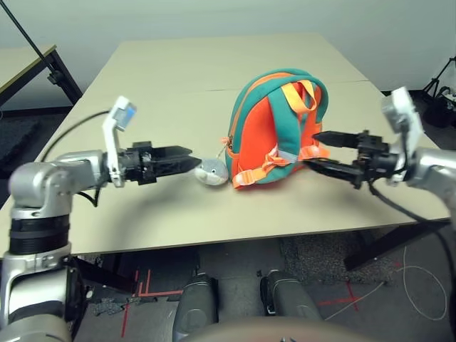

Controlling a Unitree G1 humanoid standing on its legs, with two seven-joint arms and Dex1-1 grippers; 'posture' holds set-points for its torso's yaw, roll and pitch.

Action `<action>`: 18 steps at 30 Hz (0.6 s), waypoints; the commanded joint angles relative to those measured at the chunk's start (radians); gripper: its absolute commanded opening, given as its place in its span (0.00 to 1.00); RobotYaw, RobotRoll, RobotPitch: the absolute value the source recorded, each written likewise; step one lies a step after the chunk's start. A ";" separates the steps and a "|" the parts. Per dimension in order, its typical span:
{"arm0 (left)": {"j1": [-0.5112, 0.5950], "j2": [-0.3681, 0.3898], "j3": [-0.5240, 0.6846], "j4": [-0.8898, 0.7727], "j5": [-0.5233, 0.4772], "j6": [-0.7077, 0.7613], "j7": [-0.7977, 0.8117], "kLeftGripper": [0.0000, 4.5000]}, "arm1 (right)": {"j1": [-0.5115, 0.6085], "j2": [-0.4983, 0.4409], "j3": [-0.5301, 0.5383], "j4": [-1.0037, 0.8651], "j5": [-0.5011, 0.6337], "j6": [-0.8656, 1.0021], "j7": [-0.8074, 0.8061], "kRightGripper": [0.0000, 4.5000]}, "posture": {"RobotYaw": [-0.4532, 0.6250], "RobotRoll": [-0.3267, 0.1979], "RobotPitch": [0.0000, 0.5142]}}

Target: Put the pencil case into the backpack and zip it.

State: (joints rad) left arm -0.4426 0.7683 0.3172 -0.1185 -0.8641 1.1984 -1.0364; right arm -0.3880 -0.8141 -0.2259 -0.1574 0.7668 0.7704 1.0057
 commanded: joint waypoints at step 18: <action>0.151 -0.338 0.112 0.217 0.463 -0.786 0.683 1.00 | -0.380 0.286 -0.107 1.155 -0.423 -0.817 -0.562 1.00 | 0.45 0.62 0.00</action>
State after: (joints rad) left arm -0.2978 0.4415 0.4240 0.0527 -0.4605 0.5084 -0.4082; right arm -0.7485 -0.5363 -0.3208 0.9331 0.3678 0.0178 0.4892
